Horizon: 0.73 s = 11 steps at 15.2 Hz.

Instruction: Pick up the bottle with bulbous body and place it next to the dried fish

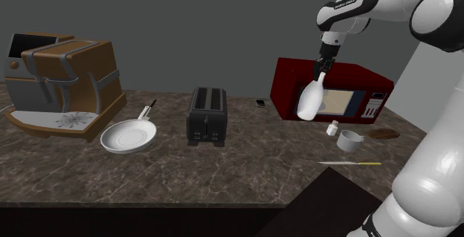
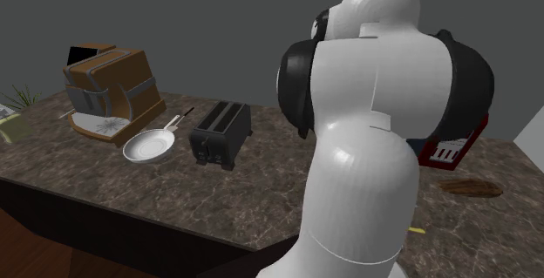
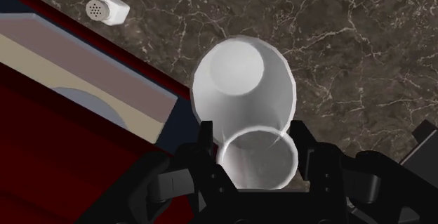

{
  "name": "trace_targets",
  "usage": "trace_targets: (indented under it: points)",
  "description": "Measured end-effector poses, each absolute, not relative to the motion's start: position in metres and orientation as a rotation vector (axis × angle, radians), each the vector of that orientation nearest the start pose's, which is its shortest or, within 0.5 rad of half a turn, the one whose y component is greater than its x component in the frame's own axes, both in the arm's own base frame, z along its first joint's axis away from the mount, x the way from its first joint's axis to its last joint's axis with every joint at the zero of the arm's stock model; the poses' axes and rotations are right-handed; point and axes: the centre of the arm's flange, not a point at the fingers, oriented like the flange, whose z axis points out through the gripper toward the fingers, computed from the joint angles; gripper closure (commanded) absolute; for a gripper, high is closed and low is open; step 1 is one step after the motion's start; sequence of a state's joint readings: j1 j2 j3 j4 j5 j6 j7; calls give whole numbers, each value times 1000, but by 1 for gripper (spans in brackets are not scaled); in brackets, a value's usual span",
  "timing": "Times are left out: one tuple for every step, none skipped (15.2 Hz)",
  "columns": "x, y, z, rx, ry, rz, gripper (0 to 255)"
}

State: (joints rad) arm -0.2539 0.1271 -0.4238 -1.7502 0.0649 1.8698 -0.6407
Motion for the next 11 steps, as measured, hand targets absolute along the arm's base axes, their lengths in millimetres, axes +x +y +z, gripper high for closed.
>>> trace_targets:
  points:
    - [467,-371,501,-3135,83,-15,255]
    - [457,-380,506,-3135,83,-14,255]
    - [445,-387,511,-3135,83,-15,255]
    - [436,-395,515,-3135,83,-15,255]
    - [426,-400,520,-3135,83,-15,255]
    - [416,-407,525,-3135,83,-15,255]
    - [407,-416,530,-3135,83,-15,255]
    - [399,-424,536,-3135,83,-15,255]
    - [391,-433,541,-3136,83,-15,255]
    - [381,-440,548,-3135,83,-14,255]
    - [372,-448,552,-3135,84,-15,255]
